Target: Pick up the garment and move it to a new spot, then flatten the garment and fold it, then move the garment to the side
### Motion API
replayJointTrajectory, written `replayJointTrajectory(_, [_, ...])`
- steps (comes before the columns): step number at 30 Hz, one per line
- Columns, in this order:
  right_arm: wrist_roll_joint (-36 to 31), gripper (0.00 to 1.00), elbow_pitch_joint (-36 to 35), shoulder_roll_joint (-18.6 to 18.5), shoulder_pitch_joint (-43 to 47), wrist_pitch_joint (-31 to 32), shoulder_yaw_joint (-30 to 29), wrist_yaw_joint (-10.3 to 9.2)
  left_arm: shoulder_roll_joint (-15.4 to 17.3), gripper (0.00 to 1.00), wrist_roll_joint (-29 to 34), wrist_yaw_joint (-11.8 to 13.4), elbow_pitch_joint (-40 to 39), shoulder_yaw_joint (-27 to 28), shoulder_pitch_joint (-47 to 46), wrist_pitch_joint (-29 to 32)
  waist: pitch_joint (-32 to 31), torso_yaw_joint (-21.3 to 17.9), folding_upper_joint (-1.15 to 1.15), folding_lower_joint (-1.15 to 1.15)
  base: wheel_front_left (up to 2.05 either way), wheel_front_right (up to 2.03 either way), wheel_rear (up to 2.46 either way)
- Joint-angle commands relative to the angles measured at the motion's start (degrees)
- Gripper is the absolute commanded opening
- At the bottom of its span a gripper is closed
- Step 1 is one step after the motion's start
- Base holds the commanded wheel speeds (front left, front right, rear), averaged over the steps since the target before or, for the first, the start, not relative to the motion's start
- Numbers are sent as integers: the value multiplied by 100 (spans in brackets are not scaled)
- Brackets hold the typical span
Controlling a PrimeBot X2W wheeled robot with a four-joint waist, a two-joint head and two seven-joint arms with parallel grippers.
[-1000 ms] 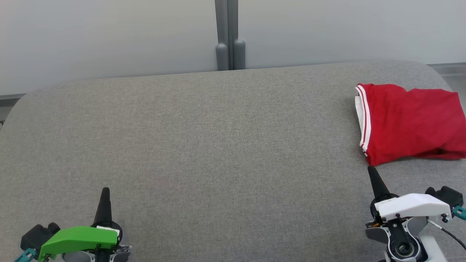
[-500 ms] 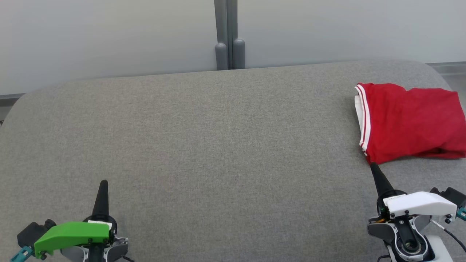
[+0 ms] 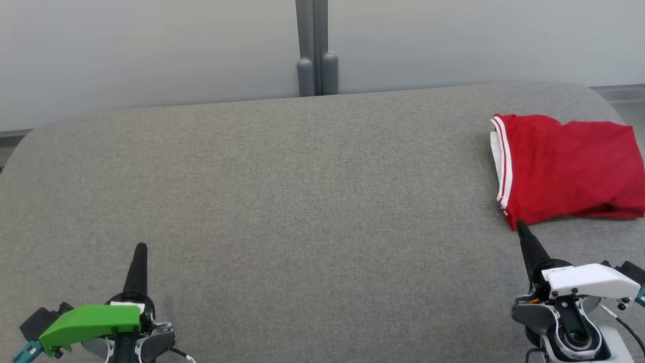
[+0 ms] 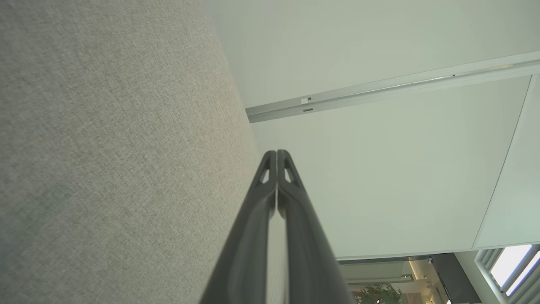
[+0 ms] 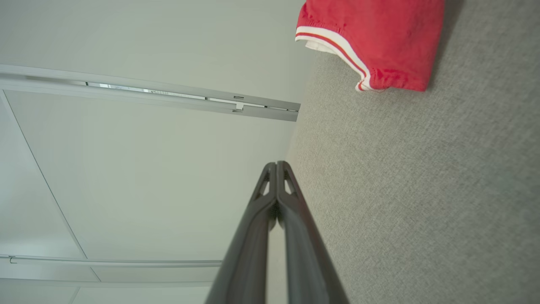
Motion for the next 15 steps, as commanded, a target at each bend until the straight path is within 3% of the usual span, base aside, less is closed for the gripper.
replayJointTrajectory(1, [120, 0, -73, -30, 41, 41, -27, 3, 42, 0, -118, -51, -57, 25, -127, 35, 1, -1, 0, 0, 0, 0, 0])
replayJointTrajectory(15, [750, 0, -172, -32, 59, 211, -107, 3, 47, 0, -746, -79, -146, 63, -157, 180, 14, -12, 0, 0, 0, 0, 0])
